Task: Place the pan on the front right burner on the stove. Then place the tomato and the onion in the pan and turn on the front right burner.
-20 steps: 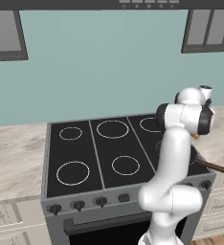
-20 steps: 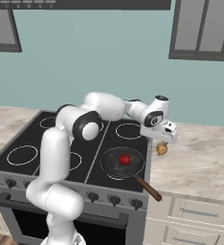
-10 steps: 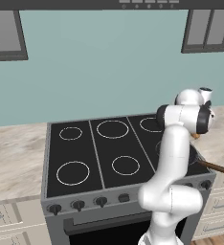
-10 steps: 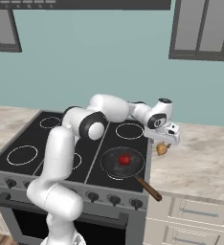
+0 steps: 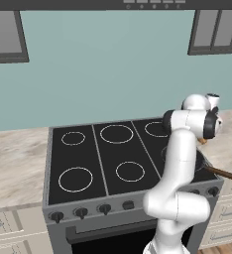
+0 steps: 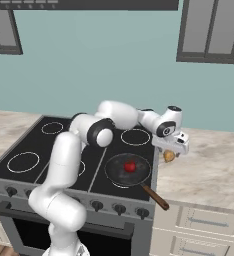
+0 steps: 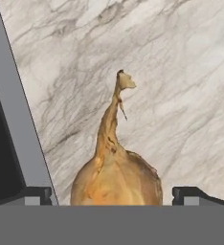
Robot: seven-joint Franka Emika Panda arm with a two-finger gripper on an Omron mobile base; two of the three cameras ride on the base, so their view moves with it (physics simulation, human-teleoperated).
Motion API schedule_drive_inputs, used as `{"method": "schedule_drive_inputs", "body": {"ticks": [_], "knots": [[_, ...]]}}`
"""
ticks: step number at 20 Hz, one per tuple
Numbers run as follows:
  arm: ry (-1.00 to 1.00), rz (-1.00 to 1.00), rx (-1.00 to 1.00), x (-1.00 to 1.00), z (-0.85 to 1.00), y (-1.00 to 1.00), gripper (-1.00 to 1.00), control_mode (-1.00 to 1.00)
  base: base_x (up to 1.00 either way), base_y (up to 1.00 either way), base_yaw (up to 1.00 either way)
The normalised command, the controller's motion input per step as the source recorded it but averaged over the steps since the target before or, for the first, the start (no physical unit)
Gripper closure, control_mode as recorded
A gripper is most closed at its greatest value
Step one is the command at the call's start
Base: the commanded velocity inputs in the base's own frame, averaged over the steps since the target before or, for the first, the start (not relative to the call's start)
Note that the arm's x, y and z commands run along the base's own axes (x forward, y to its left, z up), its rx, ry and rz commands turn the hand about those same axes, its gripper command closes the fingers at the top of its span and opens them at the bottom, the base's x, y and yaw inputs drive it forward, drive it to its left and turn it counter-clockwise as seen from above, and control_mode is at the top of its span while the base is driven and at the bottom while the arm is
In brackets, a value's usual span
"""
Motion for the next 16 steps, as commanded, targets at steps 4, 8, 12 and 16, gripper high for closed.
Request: {"method": "schedule_drive_inputs", "body": {"ticks": [4,8,12,16], "knots": [[0.03,0.00,0.00,0.00,-0.25,0.00,-1.00,-1.00,0.00,0.00,0.00],[0.04,0.00,0.00,0.00,-0.24,0.00,-1.00,-1.00,0.00,0.00,0.00],[0.02,0.00,0.00,0.00,-0.17,0.01,-1.00,-1.00,0.00,0.00,0.00],[0.01,0.00,0.00,0.00,-0.09,0.03,1.00,-1.00,0.00,0.00,0.00]]}}
